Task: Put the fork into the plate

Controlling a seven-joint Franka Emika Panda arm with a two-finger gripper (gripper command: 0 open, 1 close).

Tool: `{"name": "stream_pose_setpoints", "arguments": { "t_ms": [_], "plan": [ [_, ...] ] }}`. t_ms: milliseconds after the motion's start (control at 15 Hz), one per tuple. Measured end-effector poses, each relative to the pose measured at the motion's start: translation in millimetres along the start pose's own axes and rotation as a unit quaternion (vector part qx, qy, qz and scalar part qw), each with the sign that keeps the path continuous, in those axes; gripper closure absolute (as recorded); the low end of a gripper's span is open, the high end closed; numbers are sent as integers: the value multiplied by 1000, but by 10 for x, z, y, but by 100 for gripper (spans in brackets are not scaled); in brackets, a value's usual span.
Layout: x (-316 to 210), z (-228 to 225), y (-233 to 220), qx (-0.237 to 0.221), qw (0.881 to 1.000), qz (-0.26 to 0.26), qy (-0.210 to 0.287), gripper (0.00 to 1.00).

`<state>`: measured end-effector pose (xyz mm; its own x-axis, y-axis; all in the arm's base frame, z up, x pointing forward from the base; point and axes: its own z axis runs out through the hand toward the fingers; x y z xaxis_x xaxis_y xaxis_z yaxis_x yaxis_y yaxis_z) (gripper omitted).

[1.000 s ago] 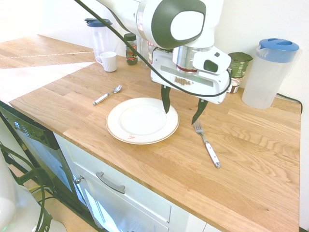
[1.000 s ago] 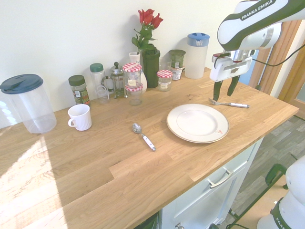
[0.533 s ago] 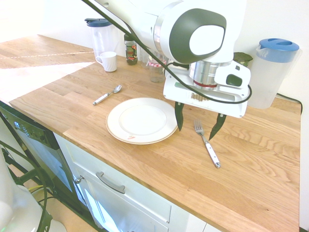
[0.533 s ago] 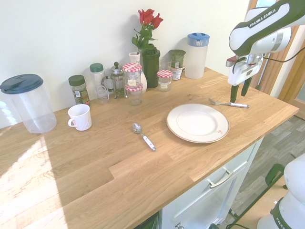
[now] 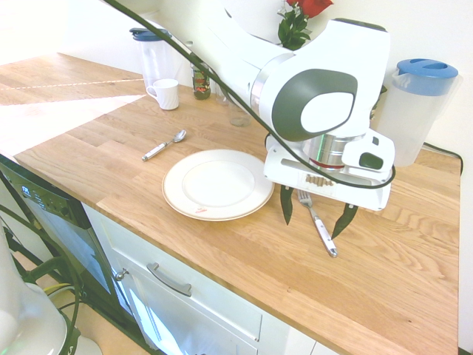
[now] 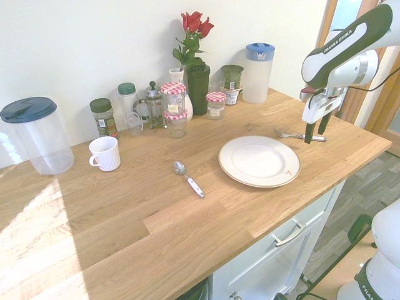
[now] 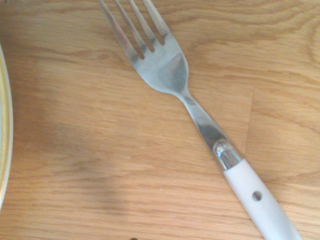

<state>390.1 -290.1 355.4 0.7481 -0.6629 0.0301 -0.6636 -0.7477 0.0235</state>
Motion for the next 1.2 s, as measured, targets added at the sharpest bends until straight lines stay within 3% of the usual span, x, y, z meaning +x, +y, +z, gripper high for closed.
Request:
{"name": "stream_pose_setpoints", "arguments": {
  "t_ms": [1200],
  "plan": [
    [167, 225, 169, 18, 999, 31, -3, 100]
  ]
}}
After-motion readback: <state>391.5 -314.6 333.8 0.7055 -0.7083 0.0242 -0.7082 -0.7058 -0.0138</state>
